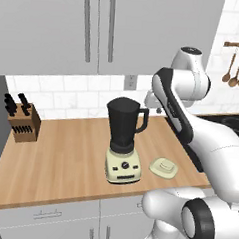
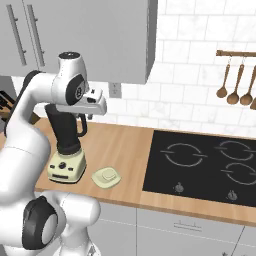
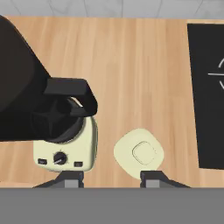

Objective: Close the lid blender by securely placing the lid on top.

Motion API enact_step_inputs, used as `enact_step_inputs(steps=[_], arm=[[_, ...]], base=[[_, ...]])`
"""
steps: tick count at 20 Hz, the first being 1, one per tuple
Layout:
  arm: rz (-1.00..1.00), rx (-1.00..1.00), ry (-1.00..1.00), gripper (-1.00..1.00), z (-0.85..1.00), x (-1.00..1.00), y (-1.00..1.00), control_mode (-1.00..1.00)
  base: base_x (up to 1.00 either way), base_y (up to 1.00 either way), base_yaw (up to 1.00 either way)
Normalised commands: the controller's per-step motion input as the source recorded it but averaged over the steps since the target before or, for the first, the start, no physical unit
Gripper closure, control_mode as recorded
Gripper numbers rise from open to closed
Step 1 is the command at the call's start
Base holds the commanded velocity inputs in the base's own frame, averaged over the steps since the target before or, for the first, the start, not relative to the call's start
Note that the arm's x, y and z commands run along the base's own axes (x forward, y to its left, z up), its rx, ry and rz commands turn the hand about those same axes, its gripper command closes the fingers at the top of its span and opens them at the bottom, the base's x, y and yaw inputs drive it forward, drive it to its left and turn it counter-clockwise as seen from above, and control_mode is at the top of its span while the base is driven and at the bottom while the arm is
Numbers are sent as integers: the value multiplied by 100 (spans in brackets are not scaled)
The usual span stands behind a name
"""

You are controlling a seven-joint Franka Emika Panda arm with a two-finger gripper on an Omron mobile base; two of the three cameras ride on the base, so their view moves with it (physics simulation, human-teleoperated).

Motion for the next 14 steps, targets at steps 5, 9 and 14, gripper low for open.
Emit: enact_step_inputs(steps=[5,9,14], arm=[[0,5,0,-100,0,-8,-27,-100],[0,2,7,-100,-41,-9,-84,-100],[0,4,9,-100,-44,-27,-97,-100]], base=[[0,0,0],[0,0,0],[0,0,0]])
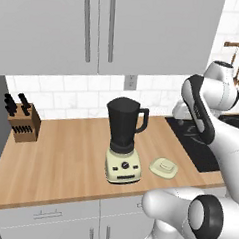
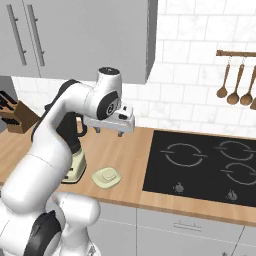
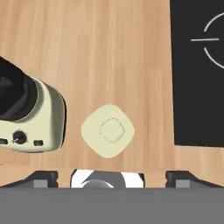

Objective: Close the lid blender by securely placing the lid on top.

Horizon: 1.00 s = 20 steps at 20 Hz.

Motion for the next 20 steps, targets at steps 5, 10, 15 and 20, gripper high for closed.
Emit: enact_step_inputs(steps=[5,10,15,20], arm=[[4,0,7,-100,-35,-19,-40,-100],[9,0,10,-100,-41,-16,-1,-100],[12,0,9,-100,-48,-4,12,-100],[21,0,6,-100,-32,0,37,-100]], base=[[0,0,0],[0,0,0],[0,0,0],[0,0,0]])
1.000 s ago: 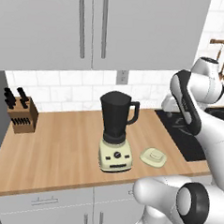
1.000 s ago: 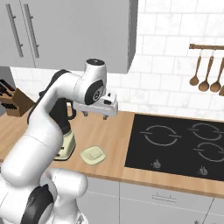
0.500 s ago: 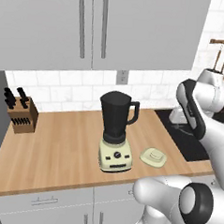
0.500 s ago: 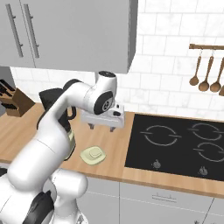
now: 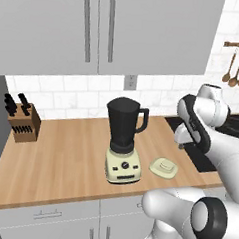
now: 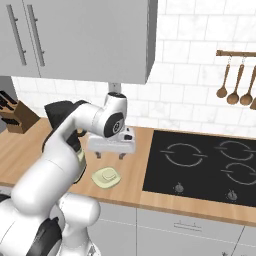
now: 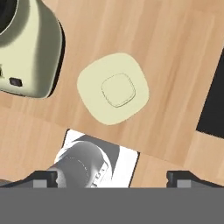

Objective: Close the lid blender by securely placing the lid on top.

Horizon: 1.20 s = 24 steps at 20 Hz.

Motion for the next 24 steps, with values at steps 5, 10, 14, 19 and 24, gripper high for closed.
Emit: enact_step_inputs(steps=[5,10,14,19,24], arm=[[25,0,0,-100,-27,2,40,-100],[19,0,5,-100,-36,35,26,-100],[19,0,5,-100,-42,48,10,-100],[13,0,4,-100,-33,40,-5,-100],[7,0,4,-100,-16,10,-9,-100]], base=[[0,0,0],[0,0,0],[0,0,0],[0,0,0],[0,0,0]])
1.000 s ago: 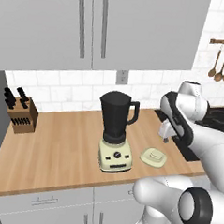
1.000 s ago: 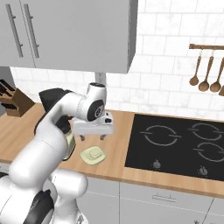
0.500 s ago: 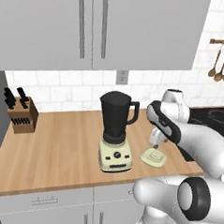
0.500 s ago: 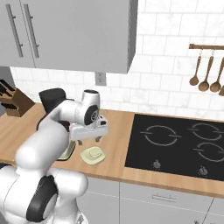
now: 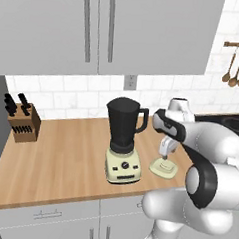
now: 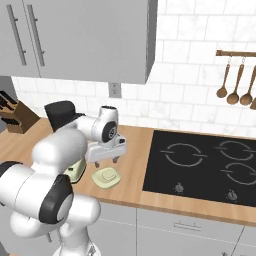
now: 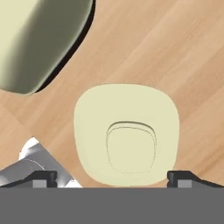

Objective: Close the lid blender by securely placing the lid on top.

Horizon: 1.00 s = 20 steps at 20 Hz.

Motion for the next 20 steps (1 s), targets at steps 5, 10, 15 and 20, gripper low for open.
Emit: enact_step_inputs(steps=[5,10,15,20], arm=[[0,0,3,-100,-31,0,-8,-100],[0,1,0,-100,-17,-1,-1,-100],[0,1,0,-100,-11,0,-1,-100],[0,0,0,-100,-9,-12,-7,-100]], base=[[0,0,0],[0,0,0],[0,0,0],[0,0,0]])
